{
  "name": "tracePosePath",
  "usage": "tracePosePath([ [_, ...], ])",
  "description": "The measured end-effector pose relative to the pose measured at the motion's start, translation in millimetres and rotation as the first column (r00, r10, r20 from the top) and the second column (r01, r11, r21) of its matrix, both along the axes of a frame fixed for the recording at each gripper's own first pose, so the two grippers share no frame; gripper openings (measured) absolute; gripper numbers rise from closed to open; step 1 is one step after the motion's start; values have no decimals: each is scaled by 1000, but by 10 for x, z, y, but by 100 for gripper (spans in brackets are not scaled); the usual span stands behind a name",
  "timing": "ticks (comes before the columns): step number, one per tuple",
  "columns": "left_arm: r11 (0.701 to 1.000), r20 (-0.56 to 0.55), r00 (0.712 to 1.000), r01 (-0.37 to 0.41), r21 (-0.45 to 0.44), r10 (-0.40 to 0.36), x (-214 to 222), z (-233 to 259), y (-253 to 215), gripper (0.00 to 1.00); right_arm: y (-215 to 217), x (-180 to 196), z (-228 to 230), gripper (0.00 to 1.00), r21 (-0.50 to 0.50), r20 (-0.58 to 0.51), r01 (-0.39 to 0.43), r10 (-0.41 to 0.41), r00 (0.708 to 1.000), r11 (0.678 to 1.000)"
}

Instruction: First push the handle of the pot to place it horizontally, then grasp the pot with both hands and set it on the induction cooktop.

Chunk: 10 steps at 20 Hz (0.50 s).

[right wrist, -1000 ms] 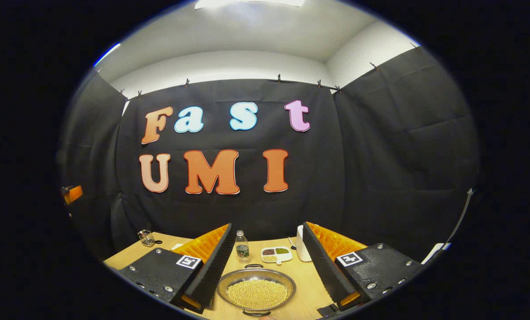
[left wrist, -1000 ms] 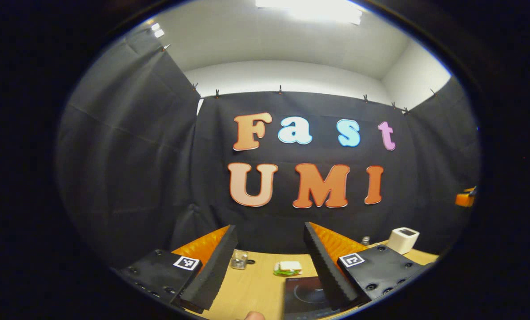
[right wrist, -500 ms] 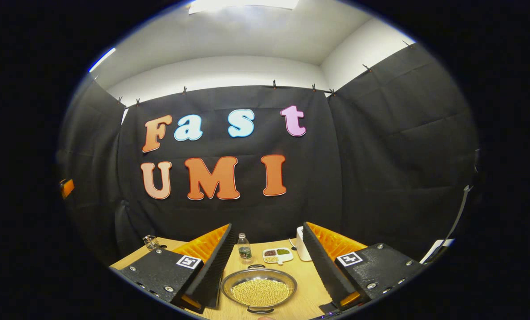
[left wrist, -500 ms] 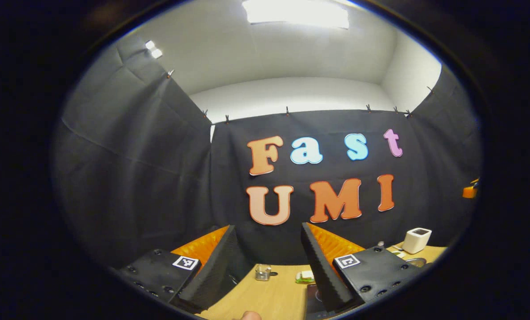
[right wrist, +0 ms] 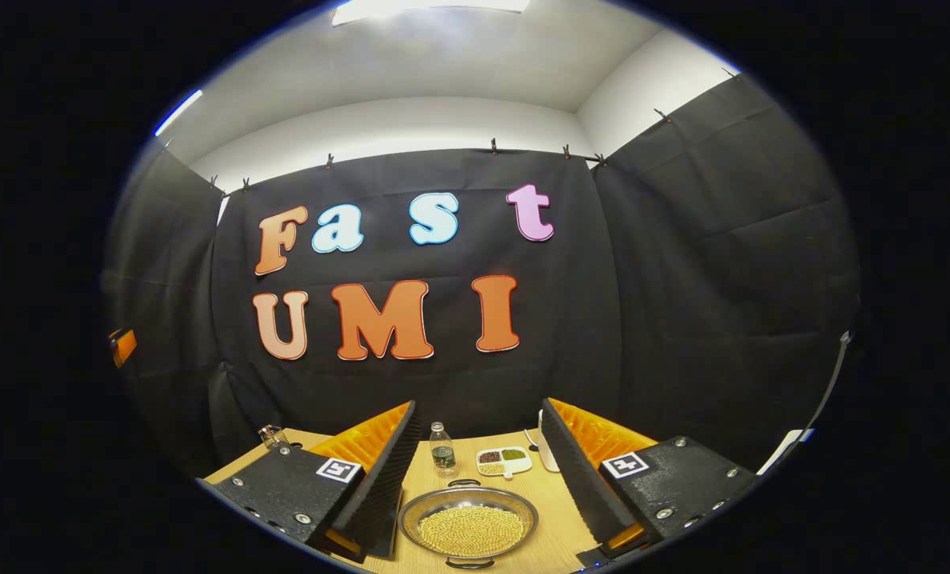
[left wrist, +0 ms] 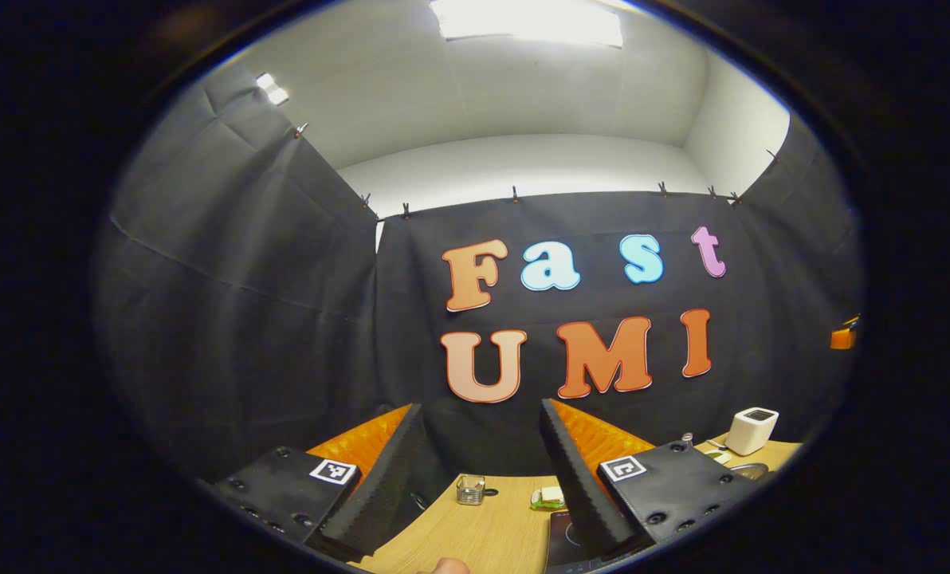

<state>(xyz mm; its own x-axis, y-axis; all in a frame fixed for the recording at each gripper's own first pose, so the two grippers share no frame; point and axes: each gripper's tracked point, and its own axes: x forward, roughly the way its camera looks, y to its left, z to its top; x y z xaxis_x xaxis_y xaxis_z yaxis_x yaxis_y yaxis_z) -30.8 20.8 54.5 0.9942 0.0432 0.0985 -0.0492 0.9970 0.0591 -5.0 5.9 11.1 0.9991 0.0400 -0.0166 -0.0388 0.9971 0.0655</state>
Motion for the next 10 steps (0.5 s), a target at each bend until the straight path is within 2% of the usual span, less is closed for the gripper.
tracePosePath([
  [1, 1000, -2, 1000, 4, -1, -4, 42, -14, -9, 98, 0, 28, -42, 100, 1, -8, 1, -1, 1000, 1000],
  [2, 1000, -6, 1000, 11, -3, -11, 65, -35, -31, 98, 11, 46, -78, 91, 1, -20, -1, 1, 1000, 1000],
  [3, 1000, -8, 1000, 14, -3, -14, 84, -60, -51, 98, 43, 55, -116, 94, -1, -30, -8, 8, 1000, 1000],
  [4, 1000, -8, 1000, 15, -3, -15, 114, -78, -48, 98, 70, 78, -156, 86, -2, -39, -13, 13, 999, 1000],
  [5, 1000, -10, 1000, 17, -7, -17, 152, -110, -63, 98, 88, 81, -192, 84, -3, -51, -18, 18, 999, 1000],
  [7, 999, -25, 999, 33, -22, -34, 207, -193, -109, 99, 129, 94, -276, 71, -11, -64, -29, 28, 998, 1000],
  [9, 999, -44, 998, 37, -31, -39, 267, -284, -117, 95, 150, 104, -373, 69, -38, -73, -27, 24, 997, 999],
  [10, 999, -53, 998, 35, -38, -37, 286, -323, -96, 99, 166, 113, -452, 65, -57, -85, -30, 25, 996, 998],
])
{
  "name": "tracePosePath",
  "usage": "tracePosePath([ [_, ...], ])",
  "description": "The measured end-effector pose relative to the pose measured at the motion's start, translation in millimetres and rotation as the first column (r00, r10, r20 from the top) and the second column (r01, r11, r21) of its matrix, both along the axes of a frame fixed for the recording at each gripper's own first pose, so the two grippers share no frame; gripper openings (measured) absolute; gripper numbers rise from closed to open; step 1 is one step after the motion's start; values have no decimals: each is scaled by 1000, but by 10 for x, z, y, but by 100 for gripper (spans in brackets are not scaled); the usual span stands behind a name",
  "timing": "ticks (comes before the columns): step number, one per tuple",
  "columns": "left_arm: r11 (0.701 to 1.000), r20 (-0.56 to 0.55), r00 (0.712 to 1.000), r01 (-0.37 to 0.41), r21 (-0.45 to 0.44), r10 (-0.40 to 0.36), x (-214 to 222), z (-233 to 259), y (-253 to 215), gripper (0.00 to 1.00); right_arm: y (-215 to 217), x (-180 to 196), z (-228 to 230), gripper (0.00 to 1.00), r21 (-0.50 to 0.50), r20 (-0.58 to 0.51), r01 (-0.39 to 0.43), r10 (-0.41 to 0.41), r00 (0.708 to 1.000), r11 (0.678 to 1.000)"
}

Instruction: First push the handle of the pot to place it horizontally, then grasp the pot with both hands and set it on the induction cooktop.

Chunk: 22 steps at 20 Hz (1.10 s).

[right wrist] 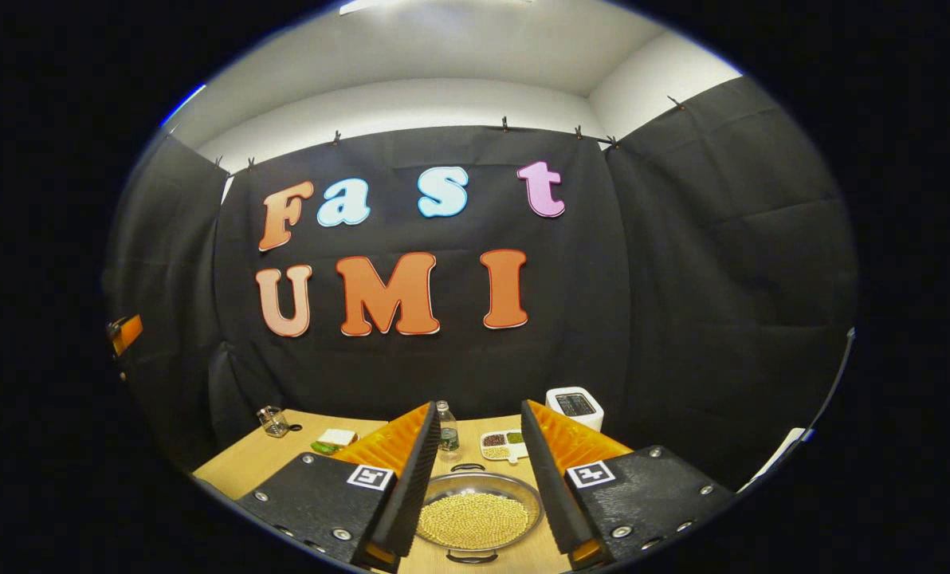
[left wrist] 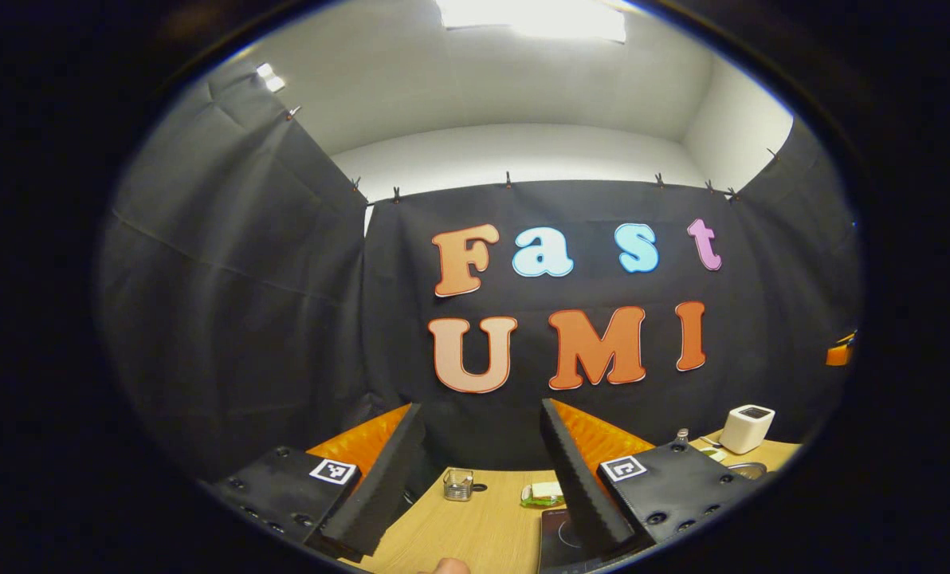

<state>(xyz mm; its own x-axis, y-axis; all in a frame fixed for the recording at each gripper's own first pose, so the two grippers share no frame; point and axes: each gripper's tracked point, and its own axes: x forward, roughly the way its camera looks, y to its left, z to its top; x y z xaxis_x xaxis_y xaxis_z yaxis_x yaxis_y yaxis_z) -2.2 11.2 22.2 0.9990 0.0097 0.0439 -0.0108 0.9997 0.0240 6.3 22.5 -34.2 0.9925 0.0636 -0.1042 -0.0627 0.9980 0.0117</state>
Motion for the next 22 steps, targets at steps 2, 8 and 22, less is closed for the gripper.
tracePosePath([
  [2, 1000, -6, 1000, -7, -10, 7, 33, -28, 18, 96, 85, -3, -184, 58, -25, -36, -17, 16, 999, 1000],
  [8, 1000, -5, 1000, -24, -8, 24, 36, -71, 44, 96, 261, -53, -628, 40, -53, -124, -78, 71, 990, 996],
  [22, 1000, -3, 1000, -8, 13, 8, -96, -93, -58, 96, 418, -165, -1549, 5, -54, -300, -129, 108, 948, 990],
])
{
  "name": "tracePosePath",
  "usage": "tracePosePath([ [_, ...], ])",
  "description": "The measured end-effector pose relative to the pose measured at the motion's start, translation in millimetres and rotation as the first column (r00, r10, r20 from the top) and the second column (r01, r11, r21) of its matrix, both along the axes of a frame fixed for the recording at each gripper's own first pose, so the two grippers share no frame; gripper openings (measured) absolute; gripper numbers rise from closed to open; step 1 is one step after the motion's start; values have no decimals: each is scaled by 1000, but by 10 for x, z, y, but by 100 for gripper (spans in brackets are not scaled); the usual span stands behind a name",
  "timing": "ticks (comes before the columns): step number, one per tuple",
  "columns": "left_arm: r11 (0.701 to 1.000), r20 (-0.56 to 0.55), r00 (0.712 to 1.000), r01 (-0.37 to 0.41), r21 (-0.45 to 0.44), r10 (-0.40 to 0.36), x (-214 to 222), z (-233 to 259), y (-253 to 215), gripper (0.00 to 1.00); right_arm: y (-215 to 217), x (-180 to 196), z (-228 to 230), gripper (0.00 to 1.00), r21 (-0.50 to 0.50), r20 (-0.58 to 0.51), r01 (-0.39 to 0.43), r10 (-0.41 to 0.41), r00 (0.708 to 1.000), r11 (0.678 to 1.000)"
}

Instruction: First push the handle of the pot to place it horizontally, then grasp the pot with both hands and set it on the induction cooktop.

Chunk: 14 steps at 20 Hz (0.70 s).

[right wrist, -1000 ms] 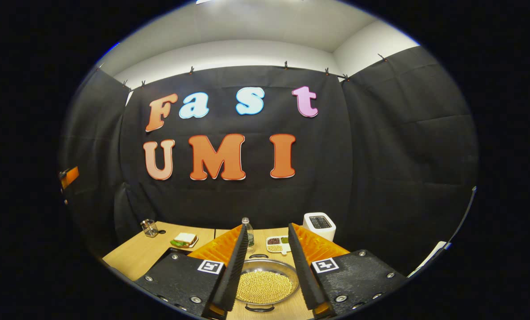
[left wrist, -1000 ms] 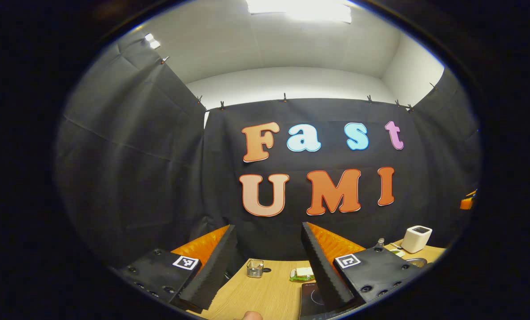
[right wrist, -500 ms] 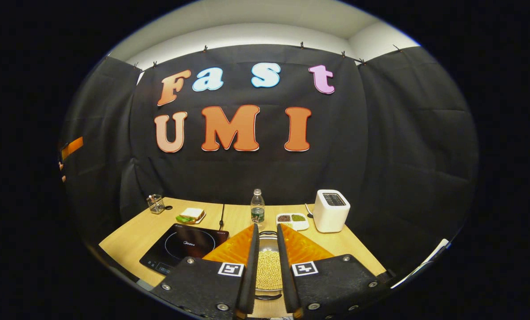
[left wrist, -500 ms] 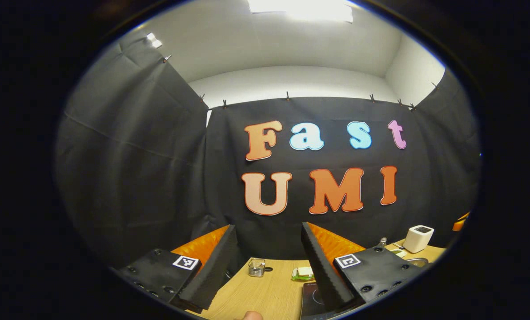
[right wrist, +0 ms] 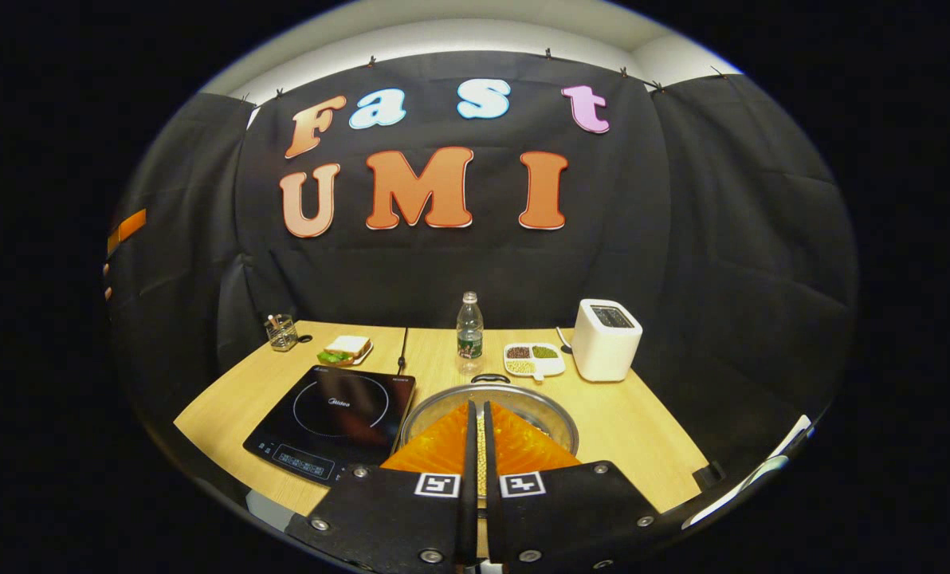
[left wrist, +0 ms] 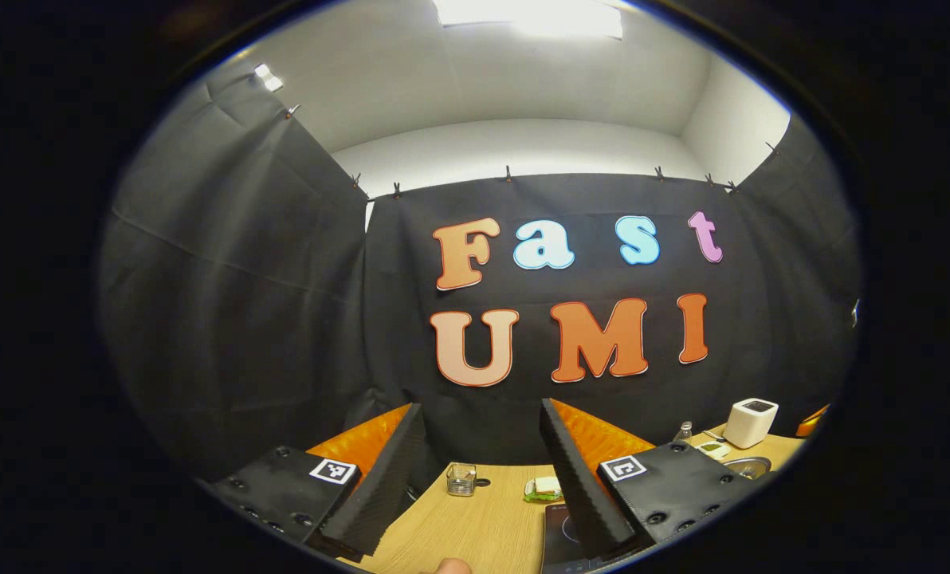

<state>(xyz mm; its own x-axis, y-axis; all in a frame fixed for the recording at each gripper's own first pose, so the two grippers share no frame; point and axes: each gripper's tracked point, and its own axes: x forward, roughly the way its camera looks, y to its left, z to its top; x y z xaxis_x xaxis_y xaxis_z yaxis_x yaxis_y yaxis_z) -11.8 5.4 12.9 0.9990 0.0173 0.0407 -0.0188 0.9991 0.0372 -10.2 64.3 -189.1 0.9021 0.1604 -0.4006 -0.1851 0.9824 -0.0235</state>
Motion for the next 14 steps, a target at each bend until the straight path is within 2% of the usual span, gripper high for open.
tracePosePath([
  [4, 1000, -3, 1000, -6, 15, 6, -32, -28, 11, 96, 43, -24, -312, 0, 5, -60, -4, 4, 998, 1000],
  [6, 1000, -7, 1000, -6, 16, 6, -54, -58, 13, 99, 72, -65, -507, 0, 9, -99, -8, 9, 995, 1000],
  [9, 1000, -8, 1000, -3, 13, 3, -70, -75, 4, 96, 183, -106, -779, 0, 17, -158, -19, 21, 987, 1000],
  [10, 1000, -7, 1000, -1, 11, 1, -79, -69, -1, 99, 213, -123, -866, 0, 17, -177, -23, 26, 984, 1000],
  [14, 1000, -11, 1000, 1, 20, -1, -85, -102, -23, 99, 352, -206, -1205, 0, 10, -249, -49, 50, 967, 999],
])
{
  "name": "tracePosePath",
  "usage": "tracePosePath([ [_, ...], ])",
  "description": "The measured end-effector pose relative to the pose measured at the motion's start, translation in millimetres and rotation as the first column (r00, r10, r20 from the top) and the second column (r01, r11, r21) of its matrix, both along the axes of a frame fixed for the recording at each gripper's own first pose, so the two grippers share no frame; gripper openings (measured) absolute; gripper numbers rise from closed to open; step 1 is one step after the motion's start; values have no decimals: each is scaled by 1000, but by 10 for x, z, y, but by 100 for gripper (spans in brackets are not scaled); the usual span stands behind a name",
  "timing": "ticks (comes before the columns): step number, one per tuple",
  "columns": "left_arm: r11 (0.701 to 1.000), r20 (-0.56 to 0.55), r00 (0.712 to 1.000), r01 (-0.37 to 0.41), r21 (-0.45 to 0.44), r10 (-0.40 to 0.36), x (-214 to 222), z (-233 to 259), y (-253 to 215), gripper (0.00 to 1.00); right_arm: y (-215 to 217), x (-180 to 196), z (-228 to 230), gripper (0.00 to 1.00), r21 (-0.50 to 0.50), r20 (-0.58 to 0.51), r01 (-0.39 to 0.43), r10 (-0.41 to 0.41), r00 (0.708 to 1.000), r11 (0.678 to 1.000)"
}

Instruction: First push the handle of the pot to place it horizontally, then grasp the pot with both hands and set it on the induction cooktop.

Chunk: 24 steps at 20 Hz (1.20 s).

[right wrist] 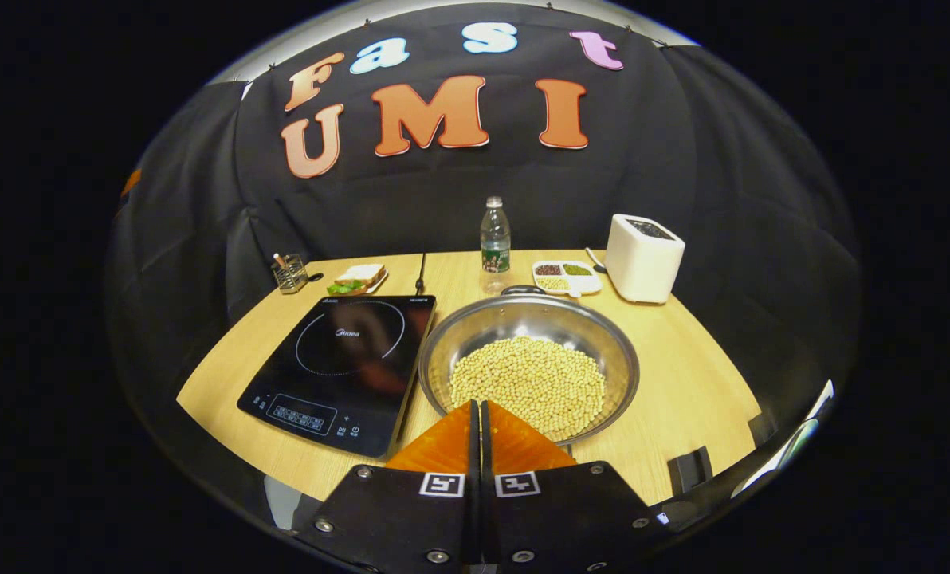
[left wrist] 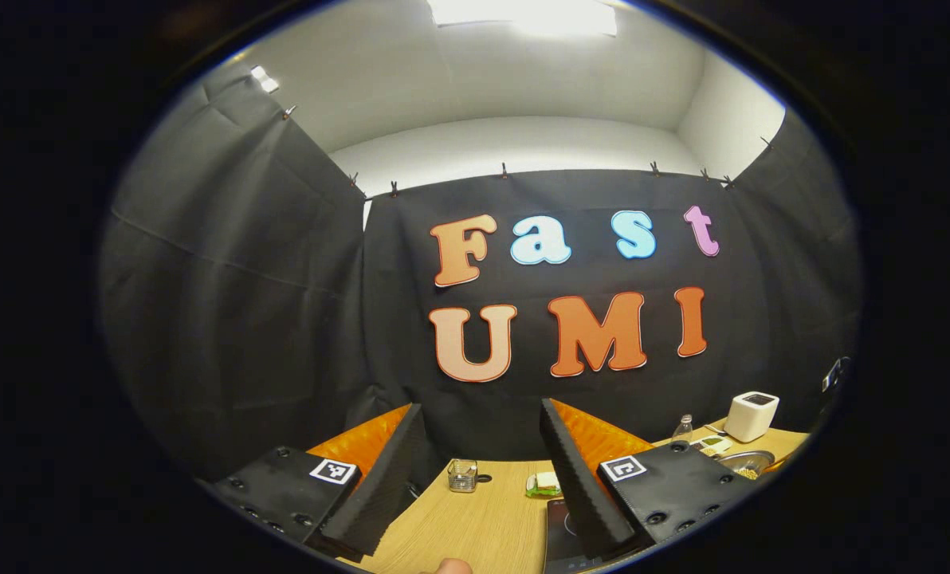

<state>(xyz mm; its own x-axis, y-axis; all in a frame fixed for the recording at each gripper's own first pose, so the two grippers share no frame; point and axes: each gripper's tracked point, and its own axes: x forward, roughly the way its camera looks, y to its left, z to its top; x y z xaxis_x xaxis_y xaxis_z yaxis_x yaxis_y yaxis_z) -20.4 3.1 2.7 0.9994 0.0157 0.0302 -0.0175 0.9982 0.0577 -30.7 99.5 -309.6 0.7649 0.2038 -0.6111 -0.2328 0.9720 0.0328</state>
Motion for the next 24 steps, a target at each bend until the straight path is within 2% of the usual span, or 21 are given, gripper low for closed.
tracePosePath([
  [11, 1000, 2, 1000, -13, 5, 13, 7, 12, 27, 99, 149, -105, -780, 0, -5, -175, -21, 19, 984, 1000],
  [17, 1000, 1, 1000, -11, 2, 11, 50, 20, -15, 99, 98, -192, -918, 0, 49, -237, -9, 20, 971, 999],
  [24, 1000, -5, 1000, -13, -6, 13, 85, 4, -45, 99, -99, -129, -921, 0, 47, -238, 27, -15, 971, 999],
])
